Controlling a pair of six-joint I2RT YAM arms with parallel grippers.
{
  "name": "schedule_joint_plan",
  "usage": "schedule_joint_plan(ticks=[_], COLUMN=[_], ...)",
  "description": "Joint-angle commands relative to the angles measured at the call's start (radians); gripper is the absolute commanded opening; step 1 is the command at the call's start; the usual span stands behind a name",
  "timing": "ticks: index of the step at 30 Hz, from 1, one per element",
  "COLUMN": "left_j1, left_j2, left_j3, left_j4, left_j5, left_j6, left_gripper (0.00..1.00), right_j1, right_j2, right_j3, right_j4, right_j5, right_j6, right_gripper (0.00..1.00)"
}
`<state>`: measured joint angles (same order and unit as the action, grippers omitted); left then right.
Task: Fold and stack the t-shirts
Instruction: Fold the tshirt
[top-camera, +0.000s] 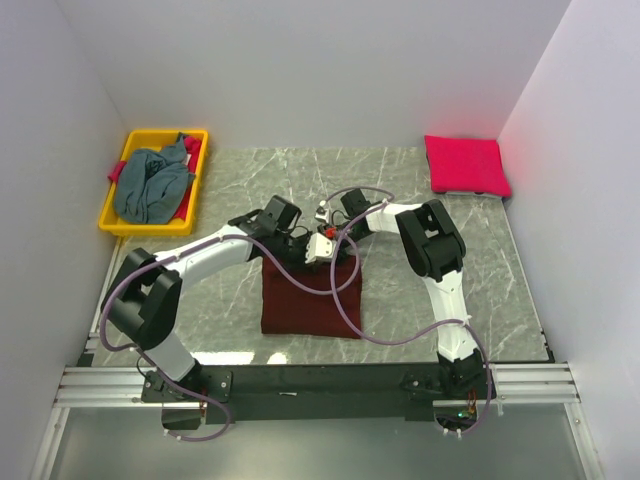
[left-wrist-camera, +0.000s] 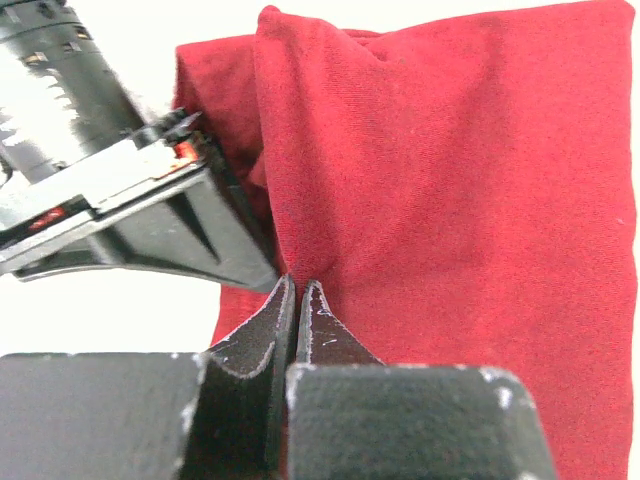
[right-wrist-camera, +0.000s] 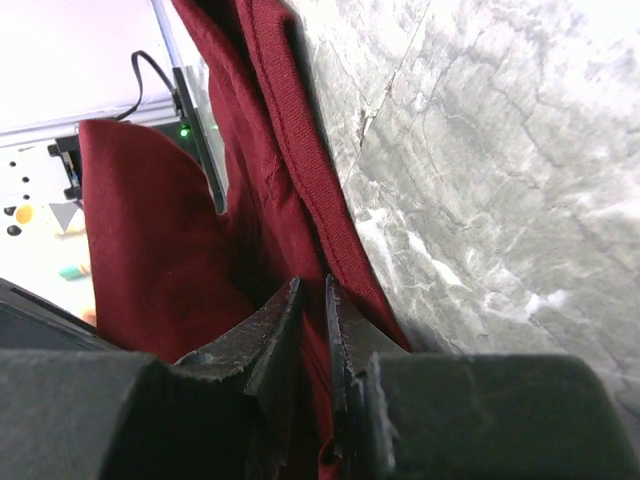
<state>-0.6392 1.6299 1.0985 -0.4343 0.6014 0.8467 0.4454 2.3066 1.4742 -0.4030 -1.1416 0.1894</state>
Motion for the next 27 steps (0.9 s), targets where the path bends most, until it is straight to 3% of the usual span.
schedule_joint_plan(ticks=[1,16,21,27], left_j1=[0.015,0.067,0.067,0.056], left_j2=[-0.004,0.042,0.027,0.01], left_j3=[0.05,0.066,-0.015,-0.094], left_j4=[0.048,0.169,0.287,0.318], left_j5=[-0.017,-0.026,-0.077,-0.101], left_j6=[0.035,0.058,0.069,0.114], left_gripper=[0.01,0.01,0.01,0.01], right_j1=[0.006,0.006,0.006,0.006], right_j2=[0.031,0.037,0.03,-0.032], right_j3=[-0.003,-0.012,0.003,0.052], right_j4=[0.01,0.013,-0.016,-0.091], right_j5=[0.025,0.016,0.029,0.124], right_j6=[-0.018,-0.021,-0.031,-0.077], right_gripper=[0.23,0.23,0.23,0.24])
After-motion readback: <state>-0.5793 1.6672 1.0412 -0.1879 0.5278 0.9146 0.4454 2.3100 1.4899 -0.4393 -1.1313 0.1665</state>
